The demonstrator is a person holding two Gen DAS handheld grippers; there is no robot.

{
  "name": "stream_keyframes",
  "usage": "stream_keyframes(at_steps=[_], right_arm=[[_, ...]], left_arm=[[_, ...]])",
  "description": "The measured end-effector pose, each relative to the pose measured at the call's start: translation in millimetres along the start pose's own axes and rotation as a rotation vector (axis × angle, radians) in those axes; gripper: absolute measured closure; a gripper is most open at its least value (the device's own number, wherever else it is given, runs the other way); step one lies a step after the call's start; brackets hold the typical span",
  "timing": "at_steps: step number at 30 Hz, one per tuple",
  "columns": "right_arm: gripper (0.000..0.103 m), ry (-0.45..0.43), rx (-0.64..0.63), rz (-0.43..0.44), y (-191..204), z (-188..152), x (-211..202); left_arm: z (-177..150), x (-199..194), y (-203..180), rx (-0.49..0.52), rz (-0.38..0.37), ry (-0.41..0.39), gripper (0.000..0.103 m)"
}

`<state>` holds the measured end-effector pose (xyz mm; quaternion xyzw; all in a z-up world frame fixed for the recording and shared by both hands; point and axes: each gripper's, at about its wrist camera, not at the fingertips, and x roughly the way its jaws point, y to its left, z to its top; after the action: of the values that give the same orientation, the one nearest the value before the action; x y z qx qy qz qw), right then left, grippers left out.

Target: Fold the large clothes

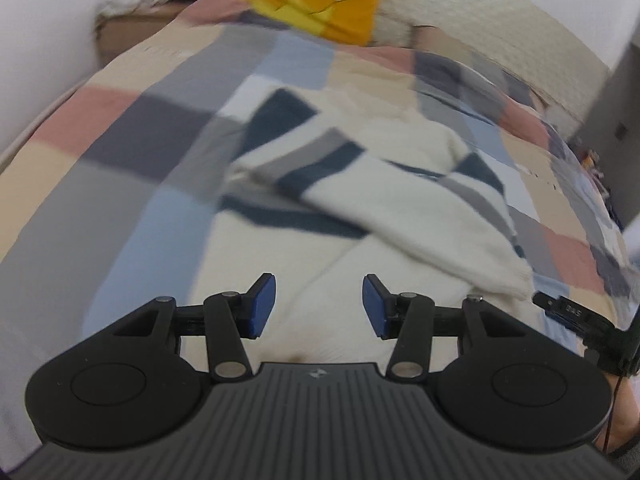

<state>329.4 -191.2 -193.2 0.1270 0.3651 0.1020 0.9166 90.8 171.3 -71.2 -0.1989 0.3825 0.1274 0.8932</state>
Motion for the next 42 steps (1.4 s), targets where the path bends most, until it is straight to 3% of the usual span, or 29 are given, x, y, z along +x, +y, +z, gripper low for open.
stream_keyframes(at_steps=[2, 7, 12, 16, 19, 24, 26, 31, 34, 42], right_arm=[[0.055, 0.026, 0.059, 0.007, -8, -1, -4], [0.055, 0.105, 0.104, 0.053, -13, 9, -14], [0.055, 0.186, 0.003, 0.242, -12, 41, -38], [0.053, 0.207, -0.197, 0.297, -18, 54, -63], [0.053, 0.276, -0.244, 0.326, -35, 48, -64], [0.05, 0.397, -0.207, 0.309, -63, 27, -40], [0.044, 0.438, -0.149, 0.342, -71, 19, -27], [0.044, 0.508, -0.109, 0.395, -74, 5, 5], [0.046, 0.518, -0.086, 0.4, -78, 0, 21], [0.046, 0.437, 0.048, 0.51, -94, 7, 47]], left_arm=[[-1, -7, 28, -0.063, 0.011, 0.029, 0.049], [-8, -13, 86, -0.222, -0.056, 0.136, 0.049], [-13, -8, 118, -0.259, -0.099, 0.207, 0.048], [-13, 12, 125, -0.193, -0.083, 0.272, 0.048], [-15, 28, 132, -0.166, -0.144, 0.3, 0.048], [-20, 56, 140, -0.152, -0.205, 0.318, 0.048], [-22, 70, 143, -0.159, -0.233, 0.328, 0.048], [-24, 100, 144, -0.181, -0.276, 0.347, 0.048], [-24, 114, 144, -0.193, -0.316, 0.343, 0.048], [-17, 148, 143, -0.235, -0.445, 0.311, 0.049]])
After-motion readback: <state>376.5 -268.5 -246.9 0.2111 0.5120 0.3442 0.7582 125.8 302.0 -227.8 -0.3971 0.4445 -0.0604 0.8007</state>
